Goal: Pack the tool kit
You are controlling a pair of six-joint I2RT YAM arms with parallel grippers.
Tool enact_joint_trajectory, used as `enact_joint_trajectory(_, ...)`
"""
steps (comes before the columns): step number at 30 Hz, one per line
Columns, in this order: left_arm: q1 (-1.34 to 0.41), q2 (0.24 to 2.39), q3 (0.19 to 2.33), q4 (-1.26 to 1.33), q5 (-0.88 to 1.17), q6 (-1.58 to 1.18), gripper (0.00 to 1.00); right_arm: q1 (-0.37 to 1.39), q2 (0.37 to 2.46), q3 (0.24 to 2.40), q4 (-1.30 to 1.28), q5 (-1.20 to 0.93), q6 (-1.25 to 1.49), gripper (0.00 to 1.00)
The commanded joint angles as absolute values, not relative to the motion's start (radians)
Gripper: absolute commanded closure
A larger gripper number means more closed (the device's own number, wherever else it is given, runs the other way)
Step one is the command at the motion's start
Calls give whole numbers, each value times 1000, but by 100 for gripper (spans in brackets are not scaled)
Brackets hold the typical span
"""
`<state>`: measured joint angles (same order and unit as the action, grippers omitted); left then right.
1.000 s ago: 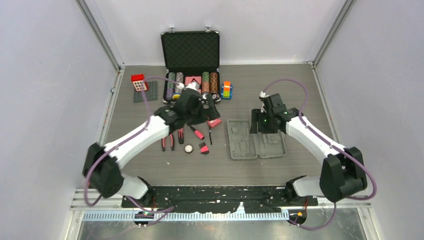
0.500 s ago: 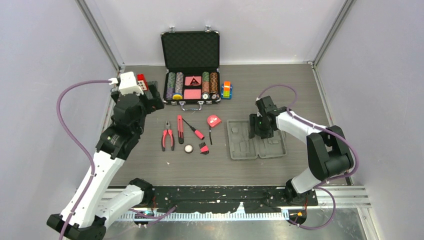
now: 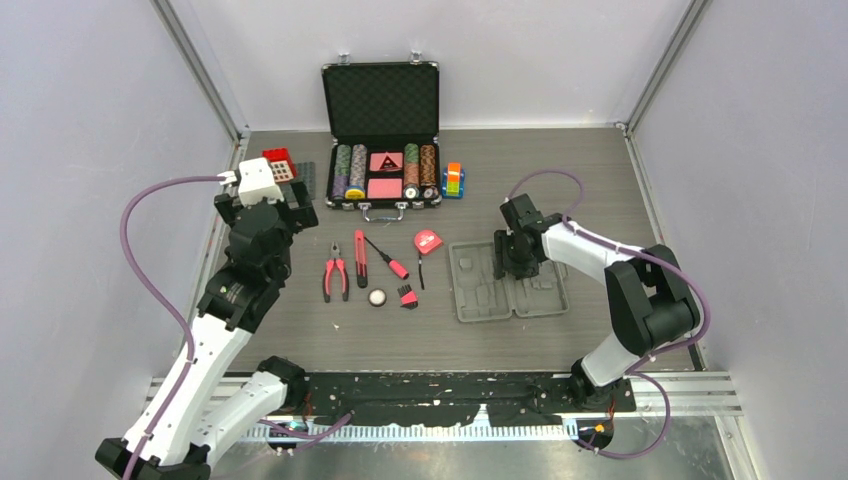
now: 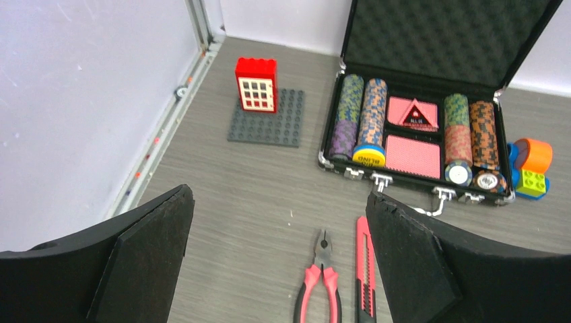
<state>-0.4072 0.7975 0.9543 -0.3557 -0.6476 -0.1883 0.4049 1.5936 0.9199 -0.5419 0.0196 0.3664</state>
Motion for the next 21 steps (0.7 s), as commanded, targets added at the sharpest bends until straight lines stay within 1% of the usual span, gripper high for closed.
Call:
enact_joint_trajectory(1, -404, 759, 924, -223, -716, -142, 0, 410, 1616, 955, -569, 164, 363, 50)
enact_joint_trajectory(5, -403, 759, 917, -209, -737, -125, 1, 412, 1649, 962, -566, 238, 340, 51)
enact_joint_trajectory(12, -403, 754, 914, -202, -736, -121, 0, 440, 1715, 984, -550, 194, 363, 52)
enact_joint_trajectory(16, -404, 761, 915, -205, -728, -124, 0, 440, 1677, 1014, -572, 180, 356, 50)
enact_joint_trajectory(21, -404, 761, 925, -224, -718, -140, 0, 440, 1600, 1075, -614, 171, 332, 47)
